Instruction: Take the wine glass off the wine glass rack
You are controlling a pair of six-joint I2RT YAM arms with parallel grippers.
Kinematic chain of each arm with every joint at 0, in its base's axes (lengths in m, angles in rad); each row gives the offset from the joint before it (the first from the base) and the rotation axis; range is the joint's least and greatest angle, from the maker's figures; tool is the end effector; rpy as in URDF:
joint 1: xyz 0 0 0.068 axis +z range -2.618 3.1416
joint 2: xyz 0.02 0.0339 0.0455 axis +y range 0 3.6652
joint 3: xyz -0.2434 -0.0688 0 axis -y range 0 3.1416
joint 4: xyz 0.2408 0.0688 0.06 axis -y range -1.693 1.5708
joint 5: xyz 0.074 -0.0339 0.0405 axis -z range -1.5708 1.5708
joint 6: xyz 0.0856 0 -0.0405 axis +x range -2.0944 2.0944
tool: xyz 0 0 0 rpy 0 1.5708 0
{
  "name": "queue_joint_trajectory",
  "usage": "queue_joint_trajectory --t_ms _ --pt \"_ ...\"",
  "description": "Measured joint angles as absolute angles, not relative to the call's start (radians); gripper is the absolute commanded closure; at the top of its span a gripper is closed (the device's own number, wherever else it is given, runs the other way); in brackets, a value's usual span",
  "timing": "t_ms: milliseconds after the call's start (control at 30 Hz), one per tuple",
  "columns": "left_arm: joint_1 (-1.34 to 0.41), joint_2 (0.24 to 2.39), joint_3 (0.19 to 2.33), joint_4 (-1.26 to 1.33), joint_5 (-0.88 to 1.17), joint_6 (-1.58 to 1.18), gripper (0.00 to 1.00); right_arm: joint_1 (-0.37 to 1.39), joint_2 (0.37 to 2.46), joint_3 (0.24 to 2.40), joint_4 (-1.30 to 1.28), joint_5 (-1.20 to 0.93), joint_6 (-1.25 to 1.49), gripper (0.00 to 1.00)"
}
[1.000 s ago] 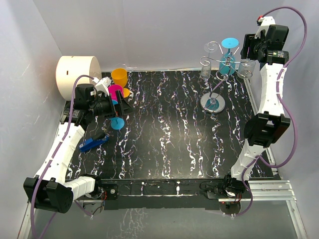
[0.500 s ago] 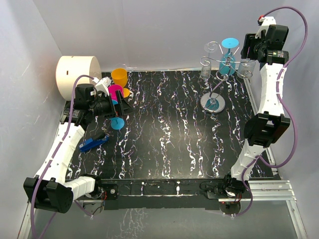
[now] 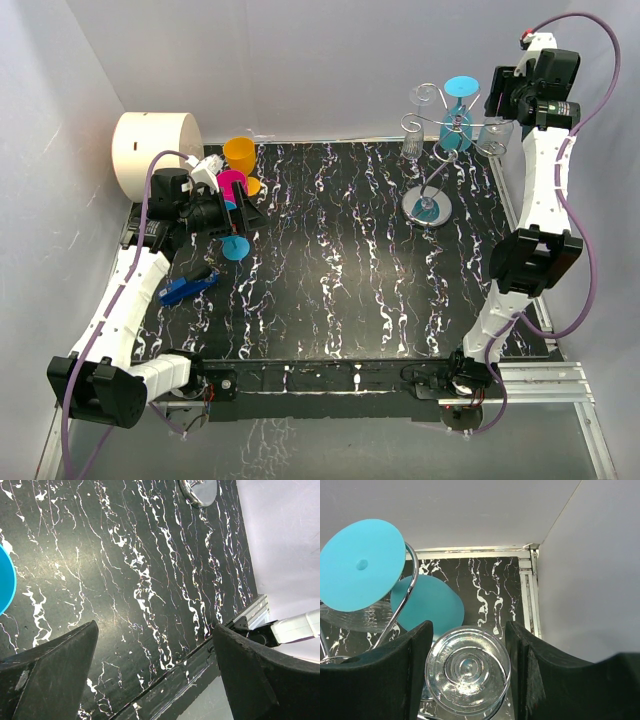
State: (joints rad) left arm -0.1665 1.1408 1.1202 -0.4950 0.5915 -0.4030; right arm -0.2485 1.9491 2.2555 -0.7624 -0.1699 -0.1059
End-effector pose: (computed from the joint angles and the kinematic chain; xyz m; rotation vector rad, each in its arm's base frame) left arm 0.2748 -0.0946 0.3182 0.1224 2.1285 -0.9575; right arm 0.4529 -0.1000 0.3998 0.0369 2.0198 -0.0526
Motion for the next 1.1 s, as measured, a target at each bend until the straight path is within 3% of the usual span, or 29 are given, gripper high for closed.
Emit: queue_joint_trajectory --t_ms 1100 --pt "-0.167 1.119 1.120 -0.531 0.584 -0.392 0.03 -0.249 1.901 2.227 -0.760 -0.096 -0.073 0.74"
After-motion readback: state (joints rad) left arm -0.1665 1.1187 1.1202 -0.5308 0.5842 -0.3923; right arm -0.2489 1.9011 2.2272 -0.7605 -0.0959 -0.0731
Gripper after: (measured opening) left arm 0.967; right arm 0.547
